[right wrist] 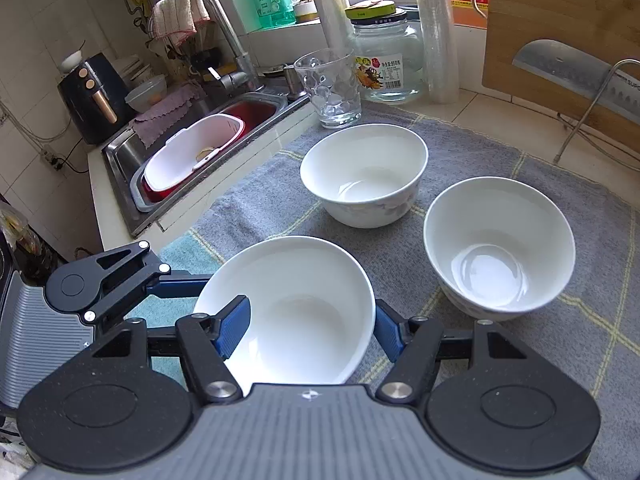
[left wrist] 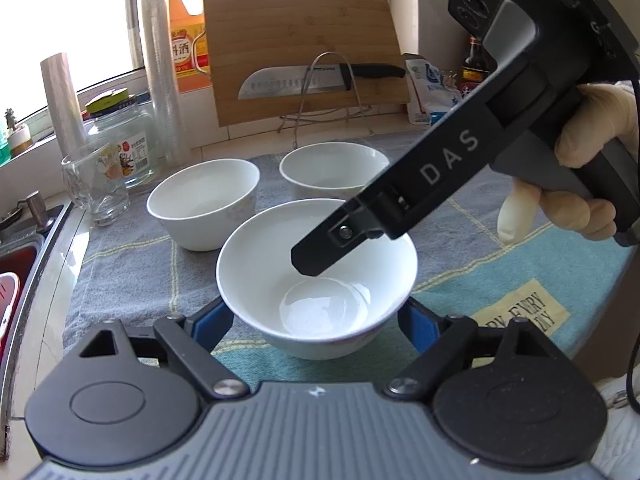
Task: Organize plates and bowls
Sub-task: 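Carry the held bowl and lower it beside the other bowls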
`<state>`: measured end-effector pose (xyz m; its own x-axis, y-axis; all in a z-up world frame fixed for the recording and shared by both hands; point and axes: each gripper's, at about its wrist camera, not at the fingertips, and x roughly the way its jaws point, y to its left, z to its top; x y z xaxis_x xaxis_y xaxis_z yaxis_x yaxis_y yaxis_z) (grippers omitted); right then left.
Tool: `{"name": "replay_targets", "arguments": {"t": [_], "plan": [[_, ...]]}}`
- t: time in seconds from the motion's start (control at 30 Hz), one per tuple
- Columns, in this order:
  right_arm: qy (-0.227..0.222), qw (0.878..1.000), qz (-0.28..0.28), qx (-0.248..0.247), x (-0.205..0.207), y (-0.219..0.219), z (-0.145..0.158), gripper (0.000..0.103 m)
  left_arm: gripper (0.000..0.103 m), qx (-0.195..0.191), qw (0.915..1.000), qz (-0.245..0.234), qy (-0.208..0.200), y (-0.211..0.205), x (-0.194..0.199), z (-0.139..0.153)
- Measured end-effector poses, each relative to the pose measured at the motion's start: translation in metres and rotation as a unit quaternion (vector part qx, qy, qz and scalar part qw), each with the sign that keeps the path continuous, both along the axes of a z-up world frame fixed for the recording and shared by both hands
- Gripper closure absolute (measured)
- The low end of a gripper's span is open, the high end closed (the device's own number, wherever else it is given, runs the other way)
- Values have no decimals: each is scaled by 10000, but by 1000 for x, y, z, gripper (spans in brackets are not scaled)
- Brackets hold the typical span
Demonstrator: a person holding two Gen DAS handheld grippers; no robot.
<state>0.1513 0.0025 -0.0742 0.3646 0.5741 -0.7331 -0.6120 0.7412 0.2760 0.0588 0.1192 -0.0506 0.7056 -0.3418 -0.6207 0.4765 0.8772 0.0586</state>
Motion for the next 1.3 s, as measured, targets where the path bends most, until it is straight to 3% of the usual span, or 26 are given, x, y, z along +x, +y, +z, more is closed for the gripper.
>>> {"name": "replay_targets", "arguments": {"t": [0.7,1.3], "plan": [[-77,9945,-1035,-103,-40,-94,7,30,14,-65,9927,-1202,109,-69,2,5],[158,9906,-1343,-227,-52,-130,-4,28,15,-158,9844,-1664,552,-102,12,1]]}}
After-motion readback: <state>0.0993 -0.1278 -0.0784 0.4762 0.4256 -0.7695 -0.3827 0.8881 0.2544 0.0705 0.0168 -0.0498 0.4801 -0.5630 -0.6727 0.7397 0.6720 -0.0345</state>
